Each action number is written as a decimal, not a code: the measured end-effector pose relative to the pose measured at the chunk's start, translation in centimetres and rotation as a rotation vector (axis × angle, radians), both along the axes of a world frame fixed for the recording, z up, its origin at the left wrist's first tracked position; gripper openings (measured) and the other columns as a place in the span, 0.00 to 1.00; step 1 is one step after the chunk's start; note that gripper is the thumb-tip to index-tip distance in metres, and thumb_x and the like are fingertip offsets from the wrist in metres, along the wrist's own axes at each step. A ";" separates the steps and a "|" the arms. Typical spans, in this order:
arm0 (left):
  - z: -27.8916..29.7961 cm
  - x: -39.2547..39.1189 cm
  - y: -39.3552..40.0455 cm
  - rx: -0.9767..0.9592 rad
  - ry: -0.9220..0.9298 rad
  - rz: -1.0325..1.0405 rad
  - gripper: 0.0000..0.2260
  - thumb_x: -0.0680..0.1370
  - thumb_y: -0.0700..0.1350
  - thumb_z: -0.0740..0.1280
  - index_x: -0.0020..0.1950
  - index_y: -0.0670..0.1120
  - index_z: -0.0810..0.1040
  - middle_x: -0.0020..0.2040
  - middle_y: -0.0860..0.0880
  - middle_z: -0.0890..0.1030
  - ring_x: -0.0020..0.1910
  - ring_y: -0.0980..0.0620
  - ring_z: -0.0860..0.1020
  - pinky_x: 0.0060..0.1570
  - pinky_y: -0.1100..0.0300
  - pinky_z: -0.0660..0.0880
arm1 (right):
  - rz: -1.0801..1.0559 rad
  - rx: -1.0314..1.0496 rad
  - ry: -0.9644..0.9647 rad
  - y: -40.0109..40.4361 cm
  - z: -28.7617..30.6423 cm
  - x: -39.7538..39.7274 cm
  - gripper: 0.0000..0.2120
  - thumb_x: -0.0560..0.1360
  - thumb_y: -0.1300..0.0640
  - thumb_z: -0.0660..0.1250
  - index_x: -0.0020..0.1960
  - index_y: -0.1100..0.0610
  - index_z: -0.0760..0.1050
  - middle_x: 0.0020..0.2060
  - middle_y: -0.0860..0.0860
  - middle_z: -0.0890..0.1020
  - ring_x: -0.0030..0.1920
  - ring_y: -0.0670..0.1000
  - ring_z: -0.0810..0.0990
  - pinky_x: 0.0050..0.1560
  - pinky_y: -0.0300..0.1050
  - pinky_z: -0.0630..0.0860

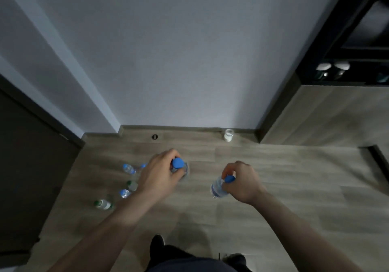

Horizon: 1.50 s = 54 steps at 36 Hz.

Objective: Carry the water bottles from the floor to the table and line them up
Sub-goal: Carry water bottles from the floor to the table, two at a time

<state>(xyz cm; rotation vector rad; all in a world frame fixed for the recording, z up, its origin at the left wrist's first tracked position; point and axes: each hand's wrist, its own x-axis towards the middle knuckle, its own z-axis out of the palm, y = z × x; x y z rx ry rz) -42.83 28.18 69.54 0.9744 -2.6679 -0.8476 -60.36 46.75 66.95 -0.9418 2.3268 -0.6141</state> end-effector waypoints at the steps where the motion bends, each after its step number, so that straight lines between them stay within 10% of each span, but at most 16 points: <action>1: 0.3 -1.5 1.4 -0.002 0.014 -0.005 0.08 0.73 0.49 0.72 0.45 0.52 0.73 0.41 0.56 0.78 0.43 0.51 0.75 0.41 0.51 0.75 | -0.001 0.007 0.010 1.6 0.4 -1.1 0.06 0.64 0.54 0.71 0.38 0.44 0.77 0.43 0.43 0.77 0.41 0.46 0.78 0.38 0.41 0.76; 14: 3.8 -19.1 16.3 0.034 0.063 -0.254 0.08 0.74 0.51 0.71 0.46 0.55 0.73 0.37 0.56 0.78 0.36 0.56 0.75 0.37 0.54 0.75 | -0.144 0.084 0.100 20.0 4.5 -14.8 0.05 0.64 0.55 0.71 0.39 0.47 0.79 0.38 0.43 0.80 0.37 0.43 0.78 0.31 0.33 0.67; 54: 2.3 -71.8 46.8 0.102 0.101 -0.707 0.09 0.69 0.53 0.70 0.43 0.54 0.72 0.33 0.58 0.77 0.33 0.56 0.74 0.31 0.58 0.70 | -0.599 0.015 0.149 52.9 6.3 -56.3 0.07 0.64 0.54 0.70 0.37 0.41 0.79 0.41 0.41 0.81 0.41 0.45 0.80 0.43 0.47 0.80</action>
